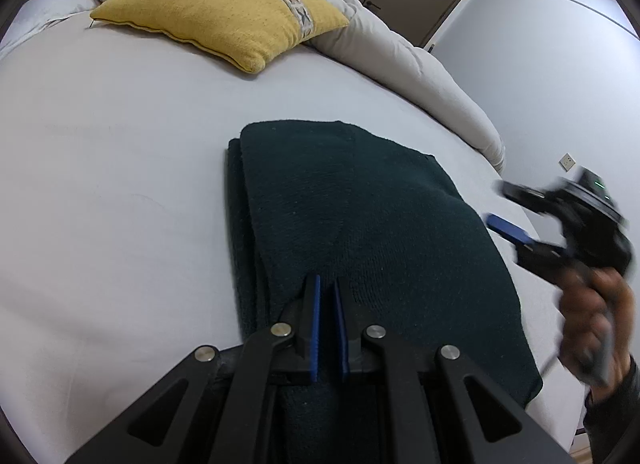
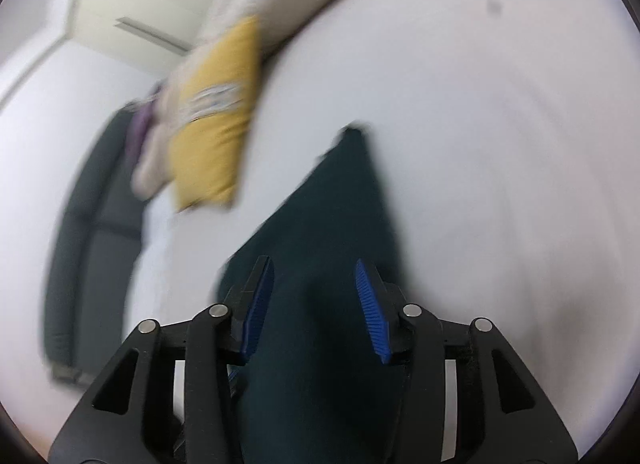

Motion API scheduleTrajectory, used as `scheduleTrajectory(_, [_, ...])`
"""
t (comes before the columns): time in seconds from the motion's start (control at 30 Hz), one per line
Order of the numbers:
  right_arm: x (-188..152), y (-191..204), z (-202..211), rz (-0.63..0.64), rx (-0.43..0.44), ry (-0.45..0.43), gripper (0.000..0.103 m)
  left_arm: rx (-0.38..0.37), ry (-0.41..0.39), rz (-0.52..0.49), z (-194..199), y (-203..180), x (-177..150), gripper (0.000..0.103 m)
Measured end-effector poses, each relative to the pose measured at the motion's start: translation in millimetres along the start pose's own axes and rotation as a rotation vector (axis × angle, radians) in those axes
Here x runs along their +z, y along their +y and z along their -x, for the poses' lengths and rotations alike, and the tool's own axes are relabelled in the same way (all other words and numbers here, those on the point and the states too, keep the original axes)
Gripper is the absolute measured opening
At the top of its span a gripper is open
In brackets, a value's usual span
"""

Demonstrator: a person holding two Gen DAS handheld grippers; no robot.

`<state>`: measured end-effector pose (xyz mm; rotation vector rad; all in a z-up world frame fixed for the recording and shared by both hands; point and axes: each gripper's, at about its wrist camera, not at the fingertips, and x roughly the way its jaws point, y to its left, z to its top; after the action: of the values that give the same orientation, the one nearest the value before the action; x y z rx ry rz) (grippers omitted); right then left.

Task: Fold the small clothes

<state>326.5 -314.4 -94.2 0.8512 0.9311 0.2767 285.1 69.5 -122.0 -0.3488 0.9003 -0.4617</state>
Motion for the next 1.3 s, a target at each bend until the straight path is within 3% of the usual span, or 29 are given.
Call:
scheduleTrajectory(0.1, [-44, 15, 15, 0.085, 0.118, 0.08, 0.053, -0.007, -0.001, 0.006, 1, 1, 0, 0.012])
scheduleTrajectory(0.17, [-78, 9, 10, 0.12, 0.141, 0.16, 0.057, -0.01, 0.0, 0.008, 2, 1, -1, 0.012])
scheduleTrajectory(0.23, [-97, -9, 0, 0.109, 0.125, 0.21, 0.054, -0.013, 0.002, 0.011, 2, 1, -1, 0.012])
scheduleTrajectory(0.33, [-109, -38, 16, 0.012, 0.196, 0.166, 0.047, -0.016, 0.003, 0.013, 2, 2, -1, 0.012])
scheduleTrajectory(0.47, [-116, -44, 40, 0.034, 0.121, 0.138, 0.047, -0.033, 0.0, 0.028, 4, 4, 0, 0.011])
scheduleTrajectory(0.5, [-115, -45, 47, 0.044, 0.092, 0.13, 0.049, -0.054, -0.001, 0.047, 6, 7, 0, 0.011])
scheduleTrajectory(0.53, [-116, -45, 56, 0.055, 0.02, 0.113, 0.059, -0.078, -0.003, 0.072, 10, 10, 0, 0.011])
scheduleTrajectory(0.57, [-115, -43, 63, 0.069, -0.046, 0.09, 0.06, -0.101, -0.006, 0.105, 16, 14, 0, 0.011])
scheduleTrajectory(0.63, [-115, -40, 78, 0.112, -0.075, 0.042, 0.06, -0.096, -0.012, 0.116, 33, 13, -1, 0.012])
scheduleTrajectory(0.67, [-113, -37, 84, 0.124, -0.073, 0.032, 0.061, -0.092, -0.022, 0.114, 40, 10, -2, 0.02])
scheduleTrajectory(0.77, [-103, -32, 92, 0.14, -0.069, 0.024, 0.067, -0.052, -0.053, 0.132, 58, 5, 3, 0.08])
scheduleTrajectory(0.8, [-98, -32, 89, 0.132, -0.069, 0.028, 0.067, -0.043, -0.072, 0.145, 63, 7, 5, 0.082])
scheduleTrajectory(0.93, [-84, -27, 72, 0.113, -0.06, 0.048, 0.068, -0.071, -0.048, 0.254, 62, 28, 17, 0.082])
scheduleTrajectory(1.07, [-71, -29, 39, 0.071, -0.086, 0.082, 0.068, -0.046, 0.079, 0.26, 27, 34, 18, 0.076])
scheduleTrajectory(1.17, [-63, -38, 19, 0.032, -0.075, 0.103, 0.068, -0.062, 0.084, 0.283, 18, 33, 23, 0.075])
scheduleTrajectory(1.3, [-54, -37, 3, 0.02, -0.043, 0.107, 0.068, -0.054, 0.154, 0.234, -2, 17, 26, 0.063])
